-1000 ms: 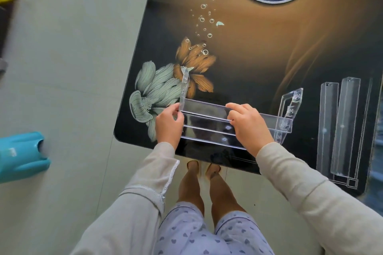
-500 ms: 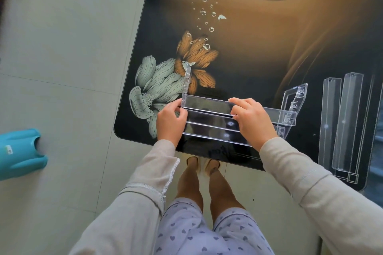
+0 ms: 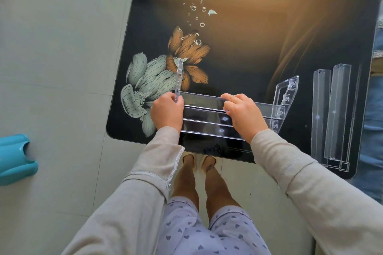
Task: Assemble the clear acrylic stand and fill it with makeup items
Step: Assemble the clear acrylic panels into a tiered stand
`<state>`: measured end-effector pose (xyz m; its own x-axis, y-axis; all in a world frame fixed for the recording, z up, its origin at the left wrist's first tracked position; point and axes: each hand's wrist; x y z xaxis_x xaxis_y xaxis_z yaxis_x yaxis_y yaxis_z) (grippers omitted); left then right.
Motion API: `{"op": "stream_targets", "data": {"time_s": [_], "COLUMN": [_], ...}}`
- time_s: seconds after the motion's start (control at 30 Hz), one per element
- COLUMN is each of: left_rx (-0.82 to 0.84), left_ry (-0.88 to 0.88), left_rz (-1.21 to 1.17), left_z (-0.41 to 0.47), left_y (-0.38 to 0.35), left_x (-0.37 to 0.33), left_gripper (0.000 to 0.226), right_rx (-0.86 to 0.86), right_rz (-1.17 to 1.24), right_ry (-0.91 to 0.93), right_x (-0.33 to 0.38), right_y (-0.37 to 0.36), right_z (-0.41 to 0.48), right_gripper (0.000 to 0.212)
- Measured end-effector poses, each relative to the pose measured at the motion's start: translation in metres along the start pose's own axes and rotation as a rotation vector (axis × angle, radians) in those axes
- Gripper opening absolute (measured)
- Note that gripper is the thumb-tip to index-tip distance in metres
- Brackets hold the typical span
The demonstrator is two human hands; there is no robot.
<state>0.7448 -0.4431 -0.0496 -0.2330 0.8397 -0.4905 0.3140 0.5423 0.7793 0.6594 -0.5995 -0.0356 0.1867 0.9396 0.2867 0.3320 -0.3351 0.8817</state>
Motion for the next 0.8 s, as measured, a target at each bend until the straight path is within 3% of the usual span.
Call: {"op": "stream_targets", "data": {"time_s": [0.2, 0.37, 0.43, 0.5, 0.57, 0.8], "left_rx": [0.016, 0.009, 0.011, 0.007, 0.001, -0.007], "left_ry": [-0.028, -0.039, -0.044, -0.051, -0.057, -0.063], "left_rz": [0.039, 0.077, 0.095, 0.101, 0.093, 0.097], "left_z": [0.004, 0.004, 0.004, 0.003, 0.002, -0.002], "left_y": [-0.004, -0.005, -0.005, -0.005, -0.005, -0.005], "left_x": [-0.003, -0.003, -0.004, -0.004, -0.004, -0.006], "left_gripper": [0.026, 0.027, 0.028, 0.028, 0.028, 0.027], "right_rx": [-0.212, -0.688, -0.805, -0.763, -0.667, -0.514], "right_rz": [0.116, 0.566, 0.723, 0.903, 0.986, 0.806], "right_ry": [-0.117, -0.561, -0.795, -0.984, -1.045, -1.067], "right_x": [0.001, -0.003, -0.015, -0.029, -0.040, -0.057], "right_y": [-0.008, -0.014, -0.014, -0.011, -0.010, 0.000], "right_z": [-0.017, -0.050, -0.056, -0.057, -0.056, -0.048], "right_gripper": [0.019, 0.026, 0.029, 0.033, 0.033, 0.025]}}
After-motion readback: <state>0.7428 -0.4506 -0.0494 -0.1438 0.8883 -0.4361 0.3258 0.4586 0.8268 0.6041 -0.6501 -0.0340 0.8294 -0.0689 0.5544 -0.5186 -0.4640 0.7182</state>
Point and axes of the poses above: each hand's wrist, its own z-axis towards the middle knuckle, its own y-axis out of the back of the hand, x = y × z, and after that the axes turned 3 degrees about x, right-handed
